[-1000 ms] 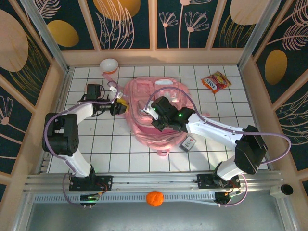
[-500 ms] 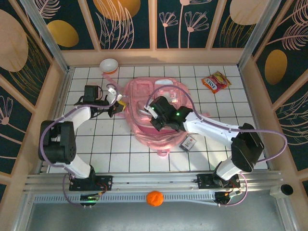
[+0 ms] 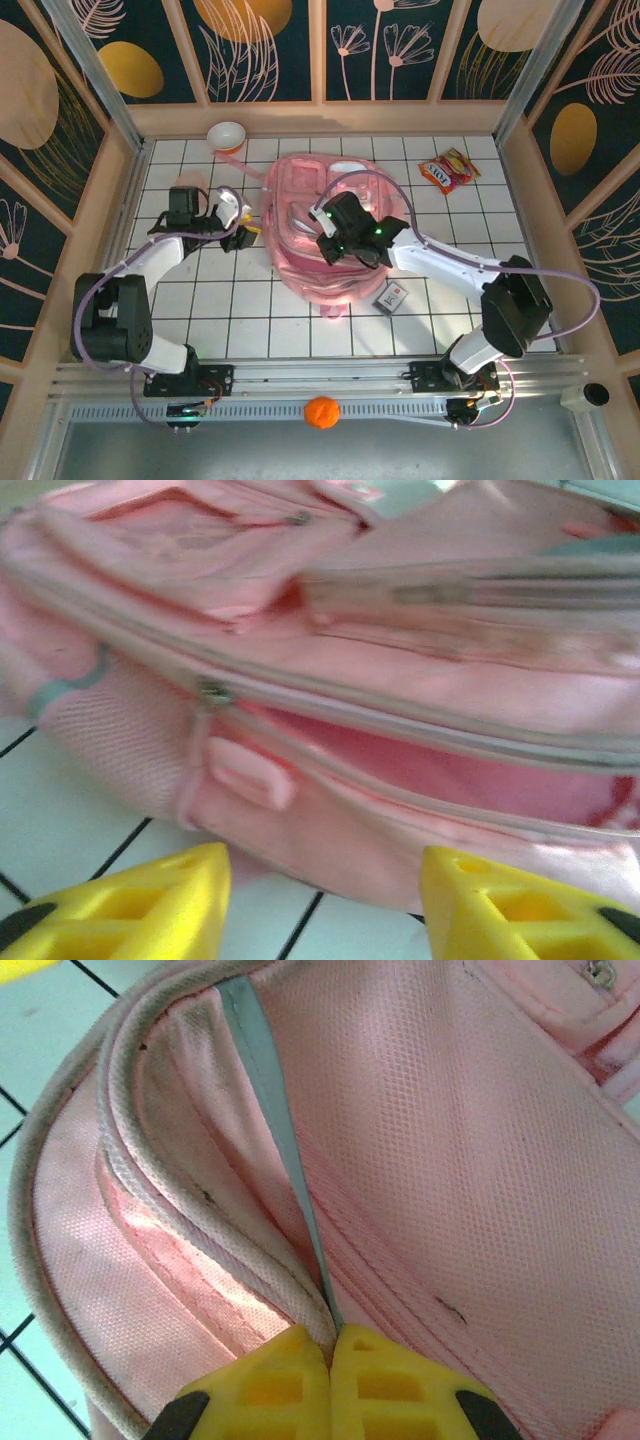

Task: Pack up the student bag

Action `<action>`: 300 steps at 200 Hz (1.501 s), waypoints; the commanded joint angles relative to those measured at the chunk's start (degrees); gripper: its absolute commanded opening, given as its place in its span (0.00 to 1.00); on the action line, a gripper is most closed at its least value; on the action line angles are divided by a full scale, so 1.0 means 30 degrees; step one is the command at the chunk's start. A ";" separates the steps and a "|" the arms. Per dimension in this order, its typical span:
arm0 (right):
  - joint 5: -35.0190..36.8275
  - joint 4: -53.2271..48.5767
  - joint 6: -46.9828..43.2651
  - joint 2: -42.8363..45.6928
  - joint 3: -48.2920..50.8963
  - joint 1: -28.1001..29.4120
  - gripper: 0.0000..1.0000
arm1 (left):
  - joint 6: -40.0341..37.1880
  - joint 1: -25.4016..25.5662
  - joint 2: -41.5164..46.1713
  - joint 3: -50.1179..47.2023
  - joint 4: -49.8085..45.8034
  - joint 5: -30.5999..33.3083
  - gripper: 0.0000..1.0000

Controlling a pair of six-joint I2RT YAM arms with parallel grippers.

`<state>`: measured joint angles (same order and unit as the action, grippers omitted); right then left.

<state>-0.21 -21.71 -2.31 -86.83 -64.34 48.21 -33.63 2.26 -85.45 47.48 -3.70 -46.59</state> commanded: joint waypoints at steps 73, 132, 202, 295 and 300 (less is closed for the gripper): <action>-0.3088 -0.0683 -1.0766 0.3200 0.0548 -0.0432 0.00 | -0.7475 0.0392 -0.3921 0.5643 -0.6757 -0.1170 0.68; -0.4593 -0.0634 -1.2382 0.3494 0.0322 -0.0999 0.00 | -0.6584 0.1326 -0.5983 0.6167 -0.6244 -0.1191 0.69; -0.4910 -0.0850 -1.2223 0.3513 0.0293 -0.1207 0.00 | -0.7111 0.1638 -0.7027 0.7424 -0.6567 -0.2609 0.54; -0.1755 0.0254 -0.7795 0.1805 0.0581 -0.1949 0.00 | -0.7941 0.2013 -0.5298 0.6117 -0.7638 -0.1554 0.00; -0.1462 0.0391 -0.7397 0.1602 0.0584 -0.1947 0.00 | -0.7667 0.2029 -0.5037 0.5871 -0.7408 -0.1499 0.00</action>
<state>-10.04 -25.19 -31.27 -79.40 -62.83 43.16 -57.23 7.84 -105.60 68.42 -26.04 -49.63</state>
